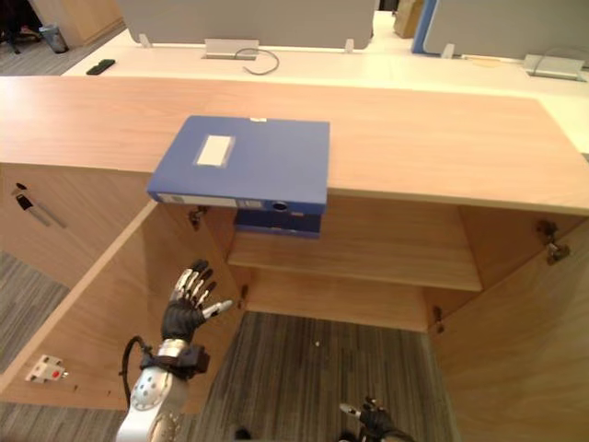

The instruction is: Walk over to the cabinet, pick up the folder, carry it to the office cabinet, place the folder inside the office cabinet, then close the office cabinet door

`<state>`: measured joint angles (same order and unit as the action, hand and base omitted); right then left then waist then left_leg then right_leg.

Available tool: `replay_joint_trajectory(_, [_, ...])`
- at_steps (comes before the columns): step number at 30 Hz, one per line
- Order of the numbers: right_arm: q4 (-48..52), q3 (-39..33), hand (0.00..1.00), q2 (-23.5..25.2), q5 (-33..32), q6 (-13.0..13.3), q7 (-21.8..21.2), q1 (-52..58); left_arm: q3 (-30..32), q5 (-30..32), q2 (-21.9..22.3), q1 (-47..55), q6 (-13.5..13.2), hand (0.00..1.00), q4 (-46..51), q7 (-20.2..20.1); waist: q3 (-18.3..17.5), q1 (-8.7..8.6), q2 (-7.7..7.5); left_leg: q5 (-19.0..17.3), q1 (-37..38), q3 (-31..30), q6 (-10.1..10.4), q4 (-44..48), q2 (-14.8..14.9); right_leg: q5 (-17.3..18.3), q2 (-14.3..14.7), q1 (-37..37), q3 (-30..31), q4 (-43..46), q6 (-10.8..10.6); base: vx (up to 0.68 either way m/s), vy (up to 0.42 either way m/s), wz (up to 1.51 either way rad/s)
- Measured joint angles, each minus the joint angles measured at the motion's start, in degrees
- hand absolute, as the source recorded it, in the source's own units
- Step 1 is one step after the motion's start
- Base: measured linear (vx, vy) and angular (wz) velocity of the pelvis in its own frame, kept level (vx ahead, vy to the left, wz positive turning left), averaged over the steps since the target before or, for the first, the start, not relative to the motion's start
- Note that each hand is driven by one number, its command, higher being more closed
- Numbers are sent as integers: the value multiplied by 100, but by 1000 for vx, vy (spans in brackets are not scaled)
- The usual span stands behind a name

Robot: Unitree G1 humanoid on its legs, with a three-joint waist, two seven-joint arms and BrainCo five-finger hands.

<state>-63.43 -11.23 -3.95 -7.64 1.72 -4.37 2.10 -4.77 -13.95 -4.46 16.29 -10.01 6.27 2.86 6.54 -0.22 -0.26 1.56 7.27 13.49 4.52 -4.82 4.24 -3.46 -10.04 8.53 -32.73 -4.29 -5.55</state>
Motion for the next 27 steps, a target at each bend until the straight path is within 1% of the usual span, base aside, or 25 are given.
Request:
replay_joint_trajectory(1, [-3,0,0,2,0,-4,0,0,57,95,21,31,0,0,1,25,-1,3,-4,2,0,-3,-2,0,0,0,-1,0,0,5,0,-45,-4,1])
replay_joint_trajectory(2, [-25,2,0,6,0,-7,0,0,183,439,101,110,-1,0,21,204,-7,7,-14,7,-3,-7,-9,0,1,1,-3,0,0,18,1,-39,-4,1])
replay_joint_trajectory(3, [-39,4,0,8,0,-10,0,0,221,551,130,143,0,0,51,267,-8,11,-21,9,-5,-10,-12,0,2,1,-3,2,0,21,1,-50,-5,1])
replay_joint_trajectory(4, [-41,6,0,18,7,-13,2,0,317,845,198,240,-2,0,195,432,-7,17,-40,14,-5,-15,-18,-1,3,2,-3,2,0,31,3,-48,-6,2])
replay_joint_trajectory(6, [-218,10,0,16,20,1,7,-20,435,1223,333,361,-9,0,534,634,-12,38,-65,18,-21,-41,-15,3,15,14,-4,-5,5,71,6,-49,-5,5])
replay_joint_trajectory(7, [-272,11,0,12,31,-2,17,-12,513,1444,453,400,-41,0,791,769,-19,87,-87,22,-24,-58,-10,3,18,27,-4,-8,7,91,20,-40,-3,6])
replay_joint_trajectory(10, [-396,15,0,6,177,19,35,-27,617,2030,656,495,-141,0,1368,1159,-43,148,-129,30,-23,-103,1,14,40,83,-4,-10,11,180,21,-34,-7,7])
replay_joint_trajectory(11, [-412,17,0,5,206,28,46,-29,625,2171,675,504,-166,0,1462,1259,-42,161,-134,33,-22,-115,5,14,44,103,-4,-11,12,200,25,-26,-10,8])
replay_joint_trajectory(13, [-437,184,0,-25,211,74,107,-34,626,2695,710,514,-230,0,1804,1604,-40,209,-142,43,-18,-144,21,17,75,156,0,-27,22,293,21,-23,-12,7])
replay_joint_trajectory(14, [-437,216,0,-28,213,76,124,-34,620,2875,706,507,-251,0,1863,1681,-43,220,-144,47,-18,-149,26,18,81,161,4,-26,31,299,21,-18,-14,4])
replay_joint_trajectory(15, [-442,252,0,-29,216,77,147,-35,593,3183,700,480,-284,0,1970,1822,-43,242,-145,53,-18,-155,35,21,90,170,10,-25,50,311,23,-18,-13,3])
replay_joint_trajectory(17, [-474,259,0,-28,233,82,176,-47,516,3614,650,400,-284,0,2138,2018,-44,264,-147,60,-12,-162,45,24,99,178,19,-18,68,317,33,0,0,0])
replay_joint_trajectory(19, [-491,368,0,-33,342,83,234,-76,441,4141,507,212,-288,0,2389,2213,-56,277,-158,65,-3,-153,51,30,110,178,28,-15,109,318,34,-14,-1,-2])
replay_joint_trajectory(20, [-491,394,0,-32,403,84,235,-86,421,4293,453,147,-287,0,2438,2279,-58,278,-161,66,2,-146,52,32,112,179,29,-15,130,318,34,-35,1,-5])
replay_joint_trajectory(23, [-494,460,0,-13,443,104,236,-102,297,4992,139,-204,-285,0,2654,2555,-69,278,-161,66,72,-83,54,27,120,180,35,13,208,318,34,-35,5,-10])
replay_joint_trajectory(25, [-498,465,0,-11,453,125,236,-99,219,5278,-7,-348,-284,0,2674,2653,-109,275,-164,62,99,-35,58,22,127,181,42,11,269,316,34,-28,4,-15])
replay_joint_trajectory(26, [-523,517,0,-11,471,139,236,-96,143,5585,-149,-460,-272,0,2674,2737,-168,272,-166,61,97,28,60,16,135,180,52,-39,347,317,34,-23,3,-19])
replay_joint_trajectory(27, [-539,535,0,-11,470,146,236,-97,128,5692,-194,-492,-269,0,2674,2754,-185,262,-167,61,98,48,61,16,140,180,56,-52,369,318,34,-29,-5,-21])
